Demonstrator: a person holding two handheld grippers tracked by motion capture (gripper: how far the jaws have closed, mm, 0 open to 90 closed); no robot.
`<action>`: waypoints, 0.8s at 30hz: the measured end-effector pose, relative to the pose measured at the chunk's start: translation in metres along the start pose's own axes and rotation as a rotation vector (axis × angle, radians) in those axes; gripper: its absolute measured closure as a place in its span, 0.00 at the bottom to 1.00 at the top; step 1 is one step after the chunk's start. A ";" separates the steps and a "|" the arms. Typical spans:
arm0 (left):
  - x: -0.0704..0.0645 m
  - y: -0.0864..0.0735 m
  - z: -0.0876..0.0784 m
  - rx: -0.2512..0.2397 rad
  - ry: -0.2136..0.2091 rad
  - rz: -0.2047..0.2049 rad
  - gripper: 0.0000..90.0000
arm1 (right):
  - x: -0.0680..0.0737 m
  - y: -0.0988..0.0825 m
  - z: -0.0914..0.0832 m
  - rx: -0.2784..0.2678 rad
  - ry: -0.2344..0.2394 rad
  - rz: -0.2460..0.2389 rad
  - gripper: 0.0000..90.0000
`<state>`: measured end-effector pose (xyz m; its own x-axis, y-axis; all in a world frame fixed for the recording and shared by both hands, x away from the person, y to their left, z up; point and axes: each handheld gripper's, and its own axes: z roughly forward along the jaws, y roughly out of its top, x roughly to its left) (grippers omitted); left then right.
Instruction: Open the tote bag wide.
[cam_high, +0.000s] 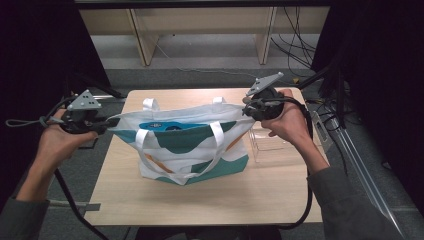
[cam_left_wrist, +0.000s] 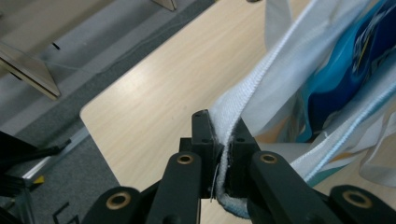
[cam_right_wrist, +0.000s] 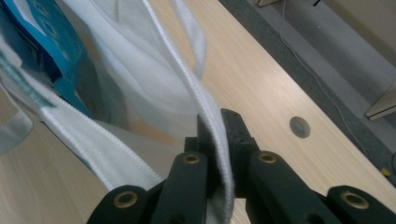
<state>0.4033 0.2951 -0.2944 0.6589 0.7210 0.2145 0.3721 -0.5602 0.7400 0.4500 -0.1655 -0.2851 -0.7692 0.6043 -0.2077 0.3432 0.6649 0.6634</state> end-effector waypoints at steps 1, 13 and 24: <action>0.001 -0.003 0.003 0.002 -0.007 -0.003 0.94 | 0.000 0.000 0.000 0.000 0.000 0.000 0.97; -0.001 -0.044 0.045 0.106 -0.056 -0.067 0.94 | 0.017 -0.023 0.035 0.046 0.007 -0.010 0.97; -0.010 -0.096 0.108 0.196 -0.150 -0.162 0.93 | 0.045 -0.075 0.073 0.083 0.035 0.005 0.97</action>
<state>0.4312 0.2979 -0.4364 0.6641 0.7477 -0.0040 0.5901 -0.5208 0.6169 0.4294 -0.1559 -0.3969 -0.7852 0.5931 -0.1780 0.3897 0.6967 0.6023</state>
